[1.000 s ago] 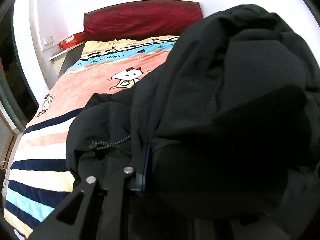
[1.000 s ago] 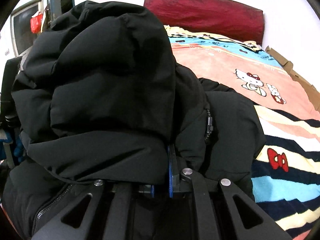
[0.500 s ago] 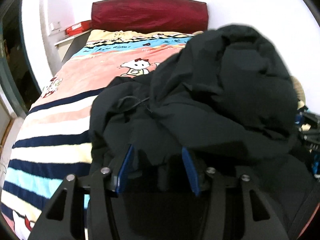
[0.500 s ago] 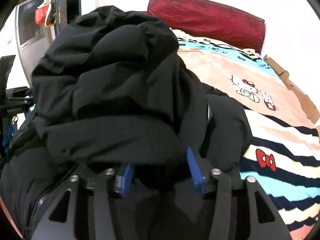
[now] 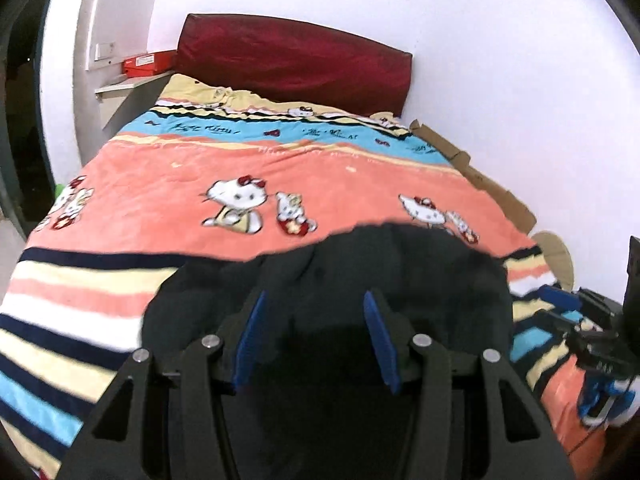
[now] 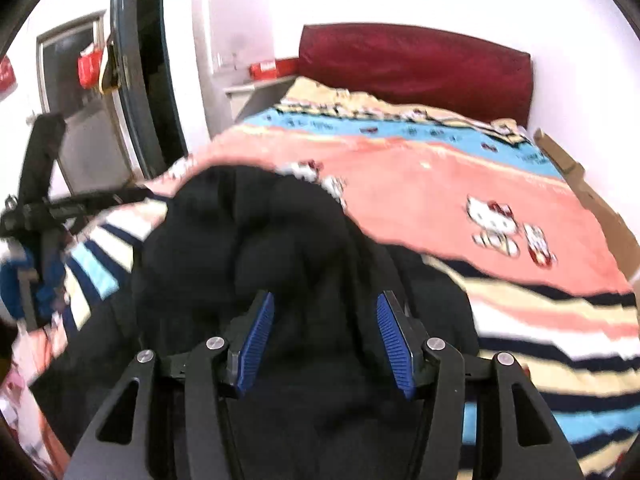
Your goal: Fold large clothes
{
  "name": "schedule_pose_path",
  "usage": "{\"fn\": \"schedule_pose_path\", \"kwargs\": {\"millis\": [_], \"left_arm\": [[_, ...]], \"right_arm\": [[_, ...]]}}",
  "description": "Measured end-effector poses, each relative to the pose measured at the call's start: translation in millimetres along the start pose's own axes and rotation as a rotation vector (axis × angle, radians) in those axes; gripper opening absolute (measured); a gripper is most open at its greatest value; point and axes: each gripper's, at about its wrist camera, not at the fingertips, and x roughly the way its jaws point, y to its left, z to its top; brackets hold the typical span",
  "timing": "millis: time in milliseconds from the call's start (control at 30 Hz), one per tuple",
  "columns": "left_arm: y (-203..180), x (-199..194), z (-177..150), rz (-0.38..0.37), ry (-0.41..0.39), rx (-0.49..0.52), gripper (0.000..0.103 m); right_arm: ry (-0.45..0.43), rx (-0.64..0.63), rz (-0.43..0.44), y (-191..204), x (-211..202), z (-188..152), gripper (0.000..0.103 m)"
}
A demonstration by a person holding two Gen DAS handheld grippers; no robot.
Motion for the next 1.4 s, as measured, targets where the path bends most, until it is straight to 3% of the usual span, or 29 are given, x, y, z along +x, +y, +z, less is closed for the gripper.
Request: {"fn": "schedule_pose_path", "kwargs": {"millis": [167, 267, 433, 633, 767, 967, 1133, 1300, 1400], "left_arm": [[-25.9, 42.4, 21.9, -0.035, 0.007, 0.047, 0.048], [-38.4, 61.7, 10.2, -0.014, 0.044, 0.096, 0.048], [-38.4, 66.7, -51.0, 0.0, 0.124, 0.152, 0.048], [-47.0, 28.4, -102.4, 0.02, 0.112, 0.246, 0.048], [-47.1, 39.3, -119.1, 0.052, 0.144, 0.254, 0.054], [-36.7, 87.8, -117.8, 0.041, 0.183, 0.211, 0.057], [-34.0, 116.8, -114.0, 0.079, 0.188, 0.223, 0.057], [-35.9, 107.4, -111.6, 0.084, 0.188, 0.23, 0.056], [-34.5, 73.3, -109.1, 0.022, 0.155, 0.176, 0.056]], "right_arm": [[-0.054, 0.009, 0.034, 13.8, 36.6, 44.6, 0.053], [-0.028, 0.03, 0.045, 16.5, 61.6, 46.6, 0.053], [0.139, -0.037, 0.063, 27.5, 86.2, -3.2, 0.053], [0.188, -0.113, 0.079, 41.8, 51.9, -52.1, 0.053], [0.231, -0.101, 0.063, 41.8, 54.7, -71.1, 0.052], [0.282, -0.032, 0.033, 24.1, 98.1, -81.2, 0.053], [0.289, -0.031, -0.01, 18.5, 130.0, -77.3, 0.053], [0.309, -0.055, -0.034, 25.1, 127.2, -77.5, 0.052], [0.292, -0.056, -0.042, 31.4, 104.9, -74.7, 0.052]]}}
